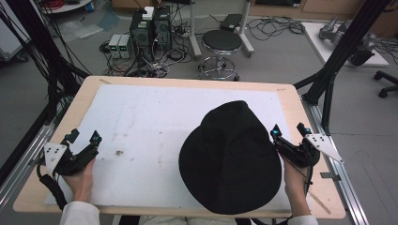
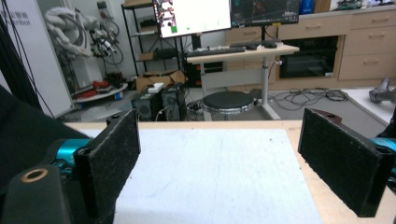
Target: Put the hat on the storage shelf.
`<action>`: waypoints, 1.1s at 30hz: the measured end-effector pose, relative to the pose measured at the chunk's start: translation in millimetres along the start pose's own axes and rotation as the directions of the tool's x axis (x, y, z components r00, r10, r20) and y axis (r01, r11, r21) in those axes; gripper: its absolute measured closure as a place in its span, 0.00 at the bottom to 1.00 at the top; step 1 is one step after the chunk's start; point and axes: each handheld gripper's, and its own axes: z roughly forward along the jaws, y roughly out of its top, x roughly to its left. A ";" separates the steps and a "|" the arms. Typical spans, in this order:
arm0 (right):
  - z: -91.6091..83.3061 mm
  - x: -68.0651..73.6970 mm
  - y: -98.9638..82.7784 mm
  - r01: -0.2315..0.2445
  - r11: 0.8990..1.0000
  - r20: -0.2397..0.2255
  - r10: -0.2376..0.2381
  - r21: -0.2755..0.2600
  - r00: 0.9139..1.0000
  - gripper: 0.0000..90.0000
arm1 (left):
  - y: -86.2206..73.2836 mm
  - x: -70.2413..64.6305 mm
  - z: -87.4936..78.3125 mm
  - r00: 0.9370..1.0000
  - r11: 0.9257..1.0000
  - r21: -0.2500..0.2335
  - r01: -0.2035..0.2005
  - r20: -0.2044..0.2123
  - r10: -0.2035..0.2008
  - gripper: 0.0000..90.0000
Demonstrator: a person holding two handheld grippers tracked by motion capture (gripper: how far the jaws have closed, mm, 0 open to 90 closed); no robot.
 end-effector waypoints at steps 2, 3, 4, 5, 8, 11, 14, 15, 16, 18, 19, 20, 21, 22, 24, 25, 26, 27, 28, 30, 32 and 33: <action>-0.1 0.7 -4.7 0.007 1.000 0.010 -0.007 -0.003 1.000 0.13 | 0.0 0.1 0.0 1.000 1.000 0.000 0.001 -0.001 -0.001 0.31; 0.2 0.2 -6.4 0.011 1.000 0.015 -0.011 0.000 1.000 0.13 | 0.0 0.1 0.0 1.000 1.000 0.000 0.001 -0.001 -0.001 0.31; 0.0 -0.5 -7.9 0.009 1.000 0.017 -0.009 0.002 1.000 0.13 | -0.1 0.2 0.1 1.000 1.000 0.001 0.002 -0.002 -0.002 0.31; -0.2 -1.0 -8.9 0.004 1.000 0.019 -0.004 0.002 1.000 0.13 | -0.3 0.5 0.2 1.000 1.000 0.003 0.002 -0.002 -0.002 0.31; -0.4 -4.0 -13.9 -0.003 1.000 0.027 0.003 0.015 1.000 0.13 | -0.3 0.3 0.5 1.000 1.000 0.001 0.003 -0.001 -0.003 0.31; 0.0 -6.7 -17.7 -0.023 0.999 0.040 0.022 0.022 0.999 0.13 | -0.4 0.1 0.7 1.000 1.000 0.002 0.001 0.001 -0.001 0.31; 0.5 -7.9 -20.3 -0.027 0.999 0.048 0.025 0.031 0.999 0.13 | -0.5 0.2 0.6 1.000 1.000 0.003 -0.003 0.001 0.003 0.31; 0.9 -7.9 -21.5 -0.034 0.998 0.055 0.031 0.046 0.998 0.13 | -0.5 0.1 0.9 1.000 1.000 0.001 0.000 0.001 0.000 0.31; 2.5 -9.2 -24.5 -0.027 0.999 0.057 0.025 0.042 0.998 0.13 | -0.6 0.2 0.9 1.000 1.000 0.001 0.001 0.001 -0.001 0.31; 3.2 -9.5 -26.9 -0.026 0.999 0.063 0.023 0.048 0.998 0.13 | -0.7 0.4 1.0 1.000 1.000 0.000 0.003 -0.001 -0.003 0.31; 3.4 -9.7 -28.2 -0.022 0.999 0.067 0.019 0.049 0.998 0.13 | -0.7 0.4 1.0 1.000 1.000 0.000 0.003 -0.001 -0.003 0.31; 3.4 -10.4 -29.3 -0.017 0.999 0.073 0.014 0.047 0.997 0.13 | -0.6 0.7 0.8 1.000 1.000 0.001 0.002 -0.001 -0.002 0.31; 3.5 -11.1 -30.6 -0.017 0.999 0.075 0.013 0.047 0.997 0.13 | -0.6 0.7 0.8 1.000 1.000 0.001 0.002 -0.001 -0.002 0.31; 3.3 -11.4 -32.1 -0.021 0.998 0.078 0.017 0.053 0.997 0.13 | -0.6 0.8 0.8 1.000 1.000 0.000 0.002 -0.002 -0.002 0.31; 3.0 -12.7 -36.7 -0.013 0.998 0.088 0.008 0.060 0.996 0.13 | -0.6 1.1 0.7 1.000 1.000 -0.002 0.003 -0.004 -0.003 0.31; 3.5 -13.1 -38.2 -0.008 0.997 0.097 0.000 0.079 0.995 0.13 | -0.6 1.5 0.5 1.000 1.000 -0.001 0.002 -0.005 -0.002 0.31; 3.5 -13.5 -39.8 -0.004 0.996 0.098 -0.005 0.088 0.995 0.13 | -0.6 1.8 0.3 1.000 1.000 -0.009 0.005 -0.010 -0.005 0.30; 2.9 -13.8 -41.9 -0.001 0.997 0.099 -0.007 0.082 0.995 0.13 | -0.6 1.8 0.3 1.000 1.000 -0.009 0.005 -0.010 -0.005 0.30; 2.5 -13.6 -43.1 -0.001 0.997 0.100 -0.008 0.083 0.995 0.13 | -0.6 2.1 0.2 1.000 1.000 -0.010 0.005 -0.012 -0.005 0.30; 1.6 -13.0 -45.1 0.000 0.996 0.099 -0.009 0.085 0.995 0.13 | -0.5 3.2 -0.3 1.000 1.000 -0.015 0.006 -0.016 -0.006 0.30; 1.0 -12.1 -46.2 0.011 0.997 0.098 -0.019 0.081 0.995 0.13 | -0.6 4.4 -0.6 1.000 1.000 -0.019 0.008 -0.021 -0.008 0.30; 0.7 -11.8 -46.4 0.009 0.997 0.097 -0.017 0.081 0.995 0.13 | -0.5 5.2 -1.1 1.000 1.000 -0.020 0.007 -0.024 -0.008 0.30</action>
